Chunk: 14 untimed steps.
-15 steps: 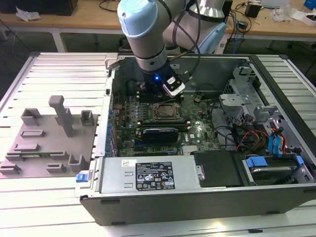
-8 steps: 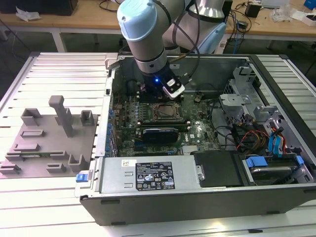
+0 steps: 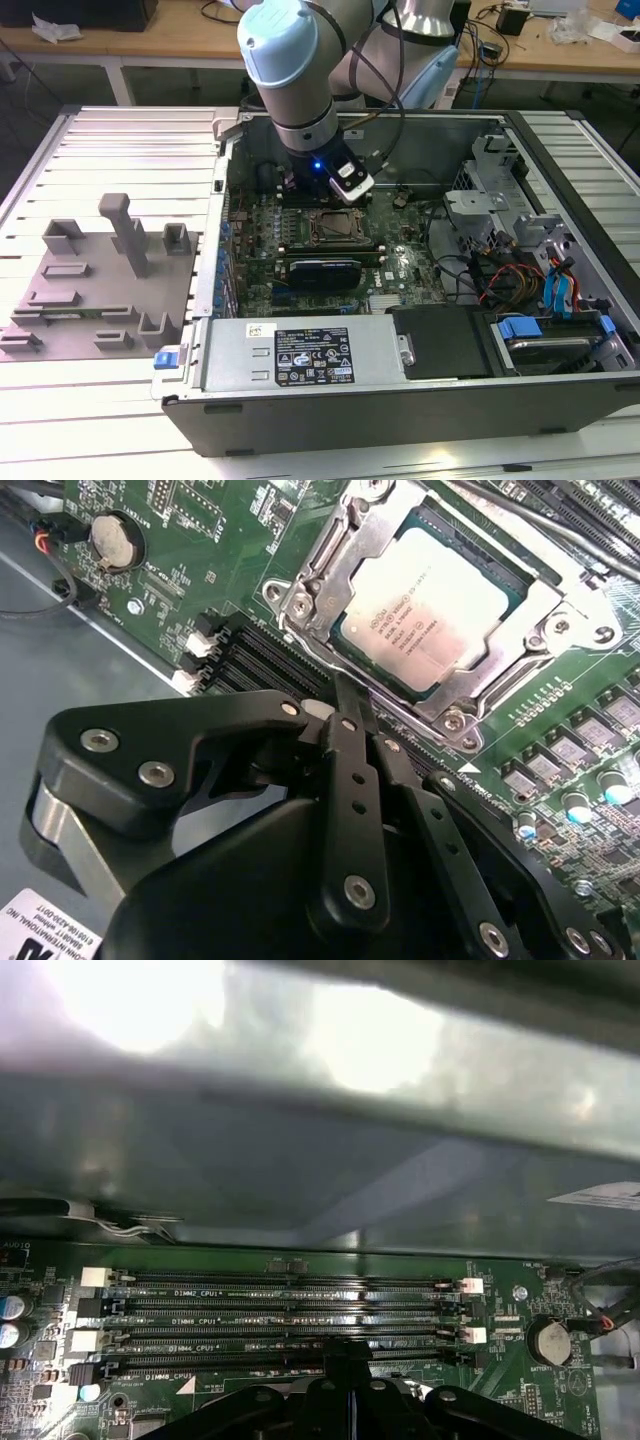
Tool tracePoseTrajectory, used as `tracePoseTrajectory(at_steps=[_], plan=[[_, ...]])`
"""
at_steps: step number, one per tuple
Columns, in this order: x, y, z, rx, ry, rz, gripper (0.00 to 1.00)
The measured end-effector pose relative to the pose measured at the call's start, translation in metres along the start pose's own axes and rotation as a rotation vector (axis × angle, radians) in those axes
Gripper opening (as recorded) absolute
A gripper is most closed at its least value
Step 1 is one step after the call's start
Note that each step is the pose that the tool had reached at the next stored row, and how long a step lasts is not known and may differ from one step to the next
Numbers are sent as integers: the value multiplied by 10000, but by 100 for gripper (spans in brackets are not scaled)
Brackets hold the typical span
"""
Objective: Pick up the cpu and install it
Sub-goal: 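Install the first cpu locking lever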
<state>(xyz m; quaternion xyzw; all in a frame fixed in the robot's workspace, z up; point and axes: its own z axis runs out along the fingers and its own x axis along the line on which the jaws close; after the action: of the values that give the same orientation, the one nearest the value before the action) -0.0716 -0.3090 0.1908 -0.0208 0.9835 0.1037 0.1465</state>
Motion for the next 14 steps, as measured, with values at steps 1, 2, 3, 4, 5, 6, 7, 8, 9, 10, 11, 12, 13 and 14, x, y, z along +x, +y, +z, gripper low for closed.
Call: tracePoseTrajectory(at_steps=[1,2,3,4,5,6,7,8,9,10,11,12,13,14], plan=[[1,-1,1,1,1,0,11],[0,-1,3,1,0,-1,11],[-1,-1,4,1,0,-1,11],[-11,-2,8,-2,-3,-1,11],[-20,-4,11,-4,-4,0,11],[-28,-7,13,-4,-4,-1,11],[-31,-10,13,-4,-5,0,11],[-33,-18,12,-4,-4,0,11],[-35,-24,11,-4,-4,0,11],[-37,-25,12,-3,-4,0,11],[-39,-26,12,-3,-4,1,11],[-43,-28,12,-2,-3,1,11],[-47,-30,13,-2,-4,1,11],[-49,-31,14,-2,-4,1,11]])
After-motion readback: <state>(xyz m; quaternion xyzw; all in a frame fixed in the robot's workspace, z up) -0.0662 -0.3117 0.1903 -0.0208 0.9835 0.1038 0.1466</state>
